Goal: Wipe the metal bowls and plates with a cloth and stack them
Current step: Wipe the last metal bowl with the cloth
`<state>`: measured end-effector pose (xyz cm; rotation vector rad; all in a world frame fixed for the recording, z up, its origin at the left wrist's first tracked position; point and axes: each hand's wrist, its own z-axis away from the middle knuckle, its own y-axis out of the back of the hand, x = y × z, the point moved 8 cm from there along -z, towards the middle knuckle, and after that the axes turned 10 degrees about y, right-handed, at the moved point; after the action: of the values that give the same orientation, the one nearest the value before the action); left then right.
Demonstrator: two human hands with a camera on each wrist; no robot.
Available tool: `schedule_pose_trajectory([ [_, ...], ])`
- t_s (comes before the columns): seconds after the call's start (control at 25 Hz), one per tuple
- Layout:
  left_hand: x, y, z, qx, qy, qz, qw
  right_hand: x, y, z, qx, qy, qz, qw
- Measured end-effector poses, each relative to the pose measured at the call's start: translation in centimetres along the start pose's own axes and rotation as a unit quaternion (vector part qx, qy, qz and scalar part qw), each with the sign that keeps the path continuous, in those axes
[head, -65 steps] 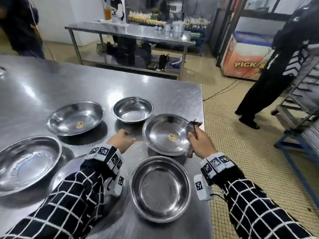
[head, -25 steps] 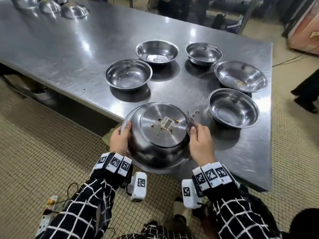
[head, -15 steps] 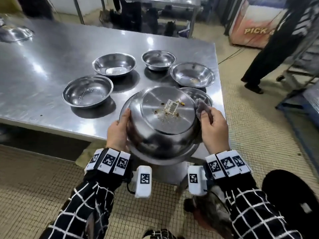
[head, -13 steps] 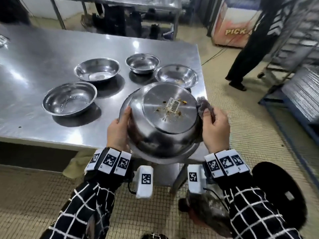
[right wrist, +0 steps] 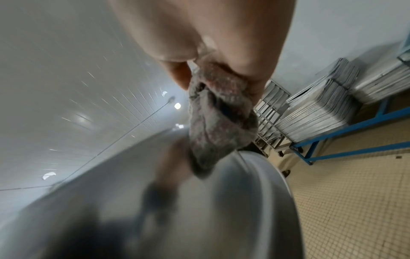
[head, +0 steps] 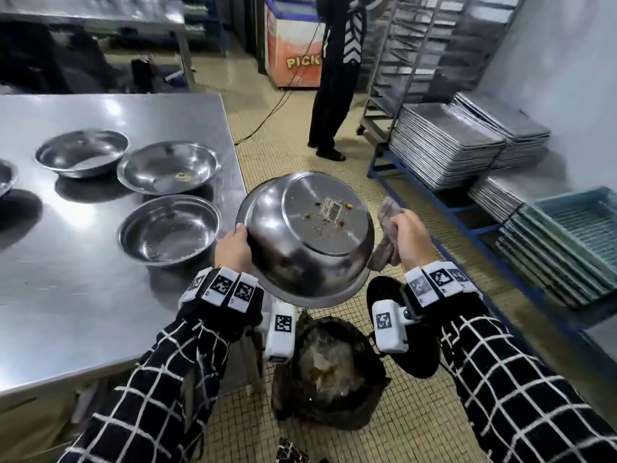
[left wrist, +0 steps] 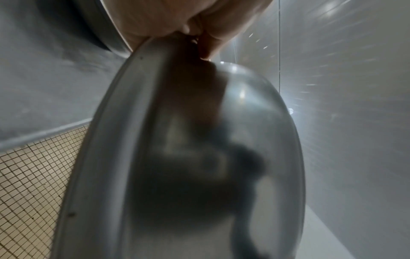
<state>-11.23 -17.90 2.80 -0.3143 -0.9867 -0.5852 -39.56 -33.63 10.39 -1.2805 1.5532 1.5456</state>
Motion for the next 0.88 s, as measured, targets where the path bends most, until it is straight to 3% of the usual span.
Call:
schedule_pose_trajectory([
  [0.12, 0.8, -2.6, 0.1, 0.083, -0.015, -0.033, 0.996, -0.9, 2.6, -3.2, -0.021, 0.076, 0.110, 0.991],
  [0.24, 1.6, -5.6, -0.5, 0.068, -0.059, -0.087, 0.992, -2.8, 1.8, -6.3, -0.074, 0.157, 0.136, 0.975],
  [0.32, 1.9, -7.3, -0.8, 0.037, -0.047, -0.098, 0.993, -3.3, -0.7, -8.2, -0.149, 0.217, 0.190, 0.946],
  [0.4, 2.4, -7.9, -0.8, 0.045, -0.040, -0.110, 0.992, -2.7, -3.3, -8.8, -0.216, 0.263, 0.236, 0.910],
  [0.56, 3.5, -8.3, -1.4, 0.063, -0.041, -0.154, 0.985, 1.5, -5.7, -7.1, -0.298, 0.284, 0.221, 0.884],
  [0.72, 4.3, -9.2, -1.5, 0.064, -0.066, -0.168, 0.981, 6.5, -5.2, -6.1, -0.332, 0.156, 0.158, 0.917],
  [0.8, 4.1, -9.4, -1.8, 0.061, -0.077, -0.162, 0.982, 6.5, -4.2, -7.5, -0.290, 0.126, 0.152, 0.936],
  [0.88, 4.5, -9.8, -1.7, 0.060, -0.094, -0.159, 0.981, 4.5, -3.5, -9.8, -0.230, 0.140, 0.128, 0.954],
])
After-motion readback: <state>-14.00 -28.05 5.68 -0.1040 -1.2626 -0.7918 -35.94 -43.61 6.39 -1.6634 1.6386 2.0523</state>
